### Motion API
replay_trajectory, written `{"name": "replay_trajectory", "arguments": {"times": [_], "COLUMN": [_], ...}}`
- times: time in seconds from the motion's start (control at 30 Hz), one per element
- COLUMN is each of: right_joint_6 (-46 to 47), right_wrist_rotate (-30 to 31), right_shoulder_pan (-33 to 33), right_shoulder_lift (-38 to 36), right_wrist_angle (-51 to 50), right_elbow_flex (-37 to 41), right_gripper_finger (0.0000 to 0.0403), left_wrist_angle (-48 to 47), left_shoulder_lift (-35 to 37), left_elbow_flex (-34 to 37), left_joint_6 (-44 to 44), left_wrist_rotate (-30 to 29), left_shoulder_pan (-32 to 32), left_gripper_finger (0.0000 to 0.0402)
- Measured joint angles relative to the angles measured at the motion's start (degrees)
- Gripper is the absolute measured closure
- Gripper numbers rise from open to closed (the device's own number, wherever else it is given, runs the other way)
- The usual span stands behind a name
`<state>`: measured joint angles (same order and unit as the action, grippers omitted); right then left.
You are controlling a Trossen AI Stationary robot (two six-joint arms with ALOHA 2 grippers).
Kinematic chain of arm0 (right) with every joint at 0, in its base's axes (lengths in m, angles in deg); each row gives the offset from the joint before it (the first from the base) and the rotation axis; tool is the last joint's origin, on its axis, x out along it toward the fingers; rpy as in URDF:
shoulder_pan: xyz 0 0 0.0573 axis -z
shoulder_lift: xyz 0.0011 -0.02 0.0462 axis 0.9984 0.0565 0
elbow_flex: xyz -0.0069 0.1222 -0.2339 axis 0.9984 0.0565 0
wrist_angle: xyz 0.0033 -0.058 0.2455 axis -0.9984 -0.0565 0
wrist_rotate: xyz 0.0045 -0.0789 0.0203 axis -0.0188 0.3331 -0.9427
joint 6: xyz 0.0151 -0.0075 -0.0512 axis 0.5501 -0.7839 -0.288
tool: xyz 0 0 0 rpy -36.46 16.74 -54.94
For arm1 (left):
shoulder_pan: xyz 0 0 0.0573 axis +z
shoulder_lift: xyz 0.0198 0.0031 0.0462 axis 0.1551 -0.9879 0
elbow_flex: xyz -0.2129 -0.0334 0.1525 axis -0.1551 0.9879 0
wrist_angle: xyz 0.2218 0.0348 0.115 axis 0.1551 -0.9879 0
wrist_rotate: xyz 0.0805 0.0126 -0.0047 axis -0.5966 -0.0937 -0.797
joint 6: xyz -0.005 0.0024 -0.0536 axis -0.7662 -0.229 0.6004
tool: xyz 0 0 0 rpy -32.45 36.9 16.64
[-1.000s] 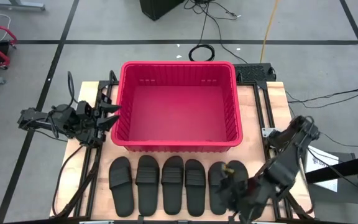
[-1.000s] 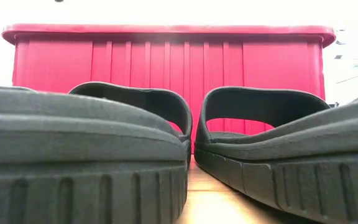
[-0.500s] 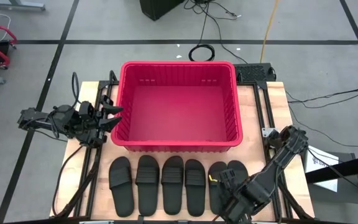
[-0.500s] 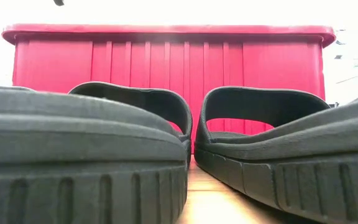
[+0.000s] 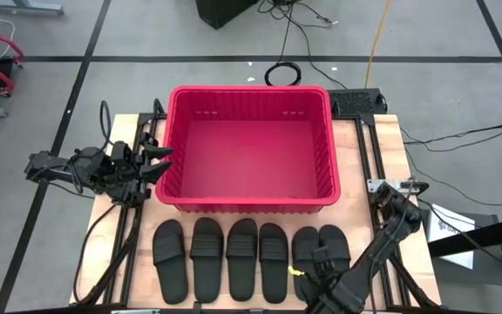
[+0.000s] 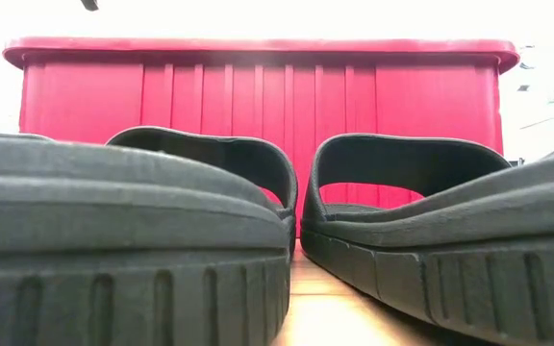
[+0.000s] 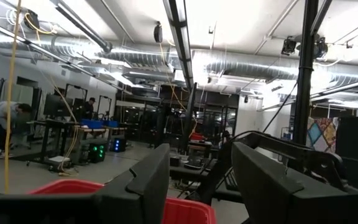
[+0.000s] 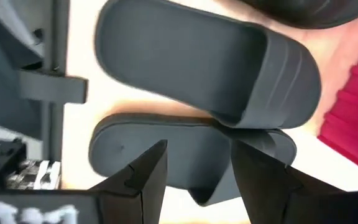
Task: Pick and place slides into bin
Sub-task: Put the black slide into the red bin
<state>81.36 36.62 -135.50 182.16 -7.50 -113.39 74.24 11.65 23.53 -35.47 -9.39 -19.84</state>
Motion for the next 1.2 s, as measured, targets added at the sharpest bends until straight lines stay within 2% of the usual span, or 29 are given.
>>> {"name": "replay_trajectory", "arguments": {"times": [0.13,0.37,0.63,0.87,1.07,1.2], "right_joint_6": [3.73,9.84,13.92,15.69,17.39,18.36], "right_wrist_rotate": [2.7,2.65,3.34,6.11,11.99,13.06], "right_shoulder_pan": [-1.56,-3.46,-3.56,-4.28,-5.77,-6.56], "right_shoulder_lift": [0.11,-0.49,-0.5,-0.5,-0.5,-0.57], "right_wrist_angle": [-0.1,-0.13,-0.11,-0.13,-0.1,0.0], "right_elbow_flex": [3.02,10.91,15.72,17.26,17.31,17.87], "right_gripper_finger": [0.0234,0.0234,0.0234,0.0234,0.0234,0.0234], "left_wrist_angle": [-0.09,-0.11,-0.11,-0.35,-0.43,-0.43], "left_shoulder_lift": [0.0,0.0,0.0,0.0,0.0,0.0], "left_elbow_flex": [0.0,0.0,0.0,0.0,0.0,0.0], "left_joint_6": [0.02,0.04,0.11,0.17,0.15,0.15], "left_wrist_rotate": [0.0,-0.02,-0.04,-0.04,-0.07,-0.07], "left_shoulder_pan": [0.0,0.0,0.02,0.0,0.01,0.02], "left_gripper_finger": [0.0222,0.0222,0.0222,0.0222,0.0222,0.0222]}}
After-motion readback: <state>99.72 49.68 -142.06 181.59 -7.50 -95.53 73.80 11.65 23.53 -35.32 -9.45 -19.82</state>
